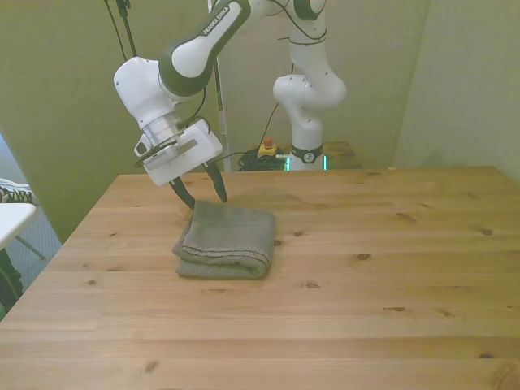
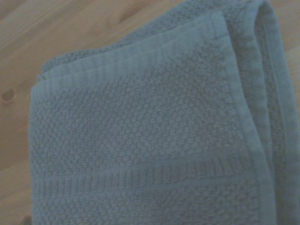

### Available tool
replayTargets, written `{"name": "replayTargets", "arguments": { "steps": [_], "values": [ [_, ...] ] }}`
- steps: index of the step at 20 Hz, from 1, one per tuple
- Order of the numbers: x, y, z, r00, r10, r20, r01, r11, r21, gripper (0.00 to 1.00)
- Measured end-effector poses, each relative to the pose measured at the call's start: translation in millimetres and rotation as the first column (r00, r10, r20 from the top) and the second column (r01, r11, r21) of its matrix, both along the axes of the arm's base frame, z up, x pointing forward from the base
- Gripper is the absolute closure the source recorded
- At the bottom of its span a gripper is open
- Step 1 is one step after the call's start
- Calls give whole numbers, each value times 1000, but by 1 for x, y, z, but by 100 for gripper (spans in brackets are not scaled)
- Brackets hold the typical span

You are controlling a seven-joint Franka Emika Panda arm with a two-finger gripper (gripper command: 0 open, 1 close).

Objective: Unfold the towel

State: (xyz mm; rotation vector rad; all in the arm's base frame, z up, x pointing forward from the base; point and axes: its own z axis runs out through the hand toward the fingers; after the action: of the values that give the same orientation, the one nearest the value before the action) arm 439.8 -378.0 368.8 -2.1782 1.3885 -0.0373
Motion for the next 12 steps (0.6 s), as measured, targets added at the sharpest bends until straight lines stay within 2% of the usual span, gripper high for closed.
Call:
{"name": "replayTargets", "arguments": {
  "steps": [3,12],
  "values": [
    [0,-2,-7,1000,1,-9,-1,1000,3,100],
    [1,-5,-5,1000,-4,10,4,1000,6,100]
  ]
}}
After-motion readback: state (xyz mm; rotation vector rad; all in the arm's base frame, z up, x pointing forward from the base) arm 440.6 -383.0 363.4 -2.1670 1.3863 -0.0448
